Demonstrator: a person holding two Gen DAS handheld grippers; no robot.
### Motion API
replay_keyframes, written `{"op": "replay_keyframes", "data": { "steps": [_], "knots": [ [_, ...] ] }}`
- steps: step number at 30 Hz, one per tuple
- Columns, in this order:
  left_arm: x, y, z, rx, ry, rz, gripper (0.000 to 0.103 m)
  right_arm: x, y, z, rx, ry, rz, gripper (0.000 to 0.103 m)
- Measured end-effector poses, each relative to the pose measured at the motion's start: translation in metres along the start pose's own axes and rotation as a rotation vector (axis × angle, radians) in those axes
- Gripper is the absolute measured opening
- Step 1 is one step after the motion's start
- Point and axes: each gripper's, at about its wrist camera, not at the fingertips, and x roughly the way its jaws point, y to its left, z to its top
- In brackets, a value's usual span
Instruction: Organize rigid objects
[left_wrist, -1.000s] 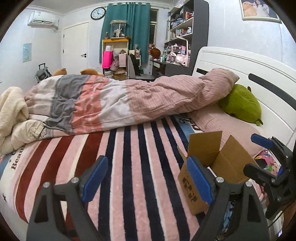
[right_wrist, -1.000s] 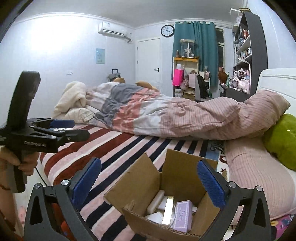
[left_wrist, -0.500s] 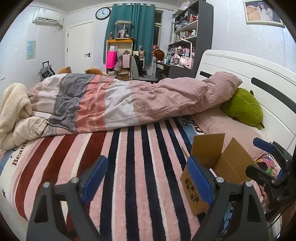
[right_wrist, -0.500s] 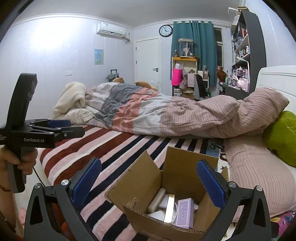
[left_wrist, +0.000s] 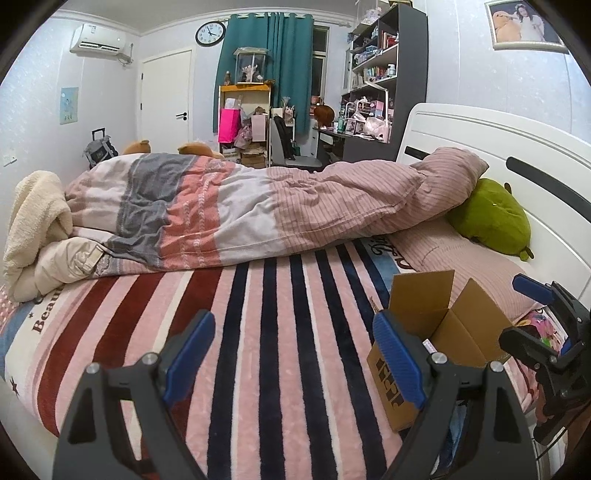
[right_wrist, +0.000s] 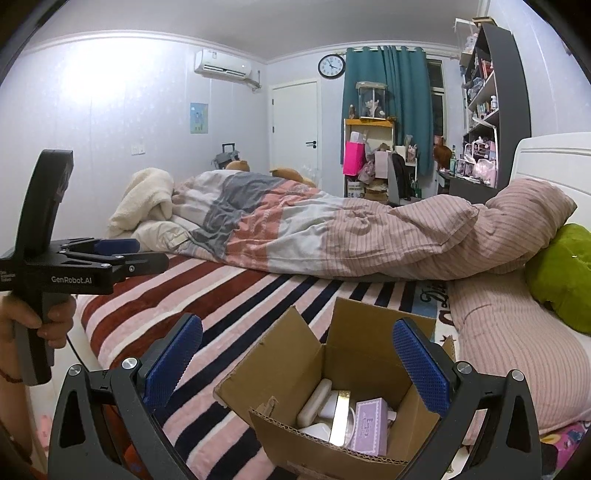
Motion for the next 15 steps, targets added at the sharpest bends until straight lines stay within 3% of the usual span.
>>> {"op": "replay_keyframes", "data": {
  "steps": [15],
  "knots": [
    [-0.0094,0.0013,-0.0018,-0.01,-0.023,0.027,0.085,-0.0028,0.0004,0.0003,0.008,-0.005,0.001,0.103]
  ]
}}
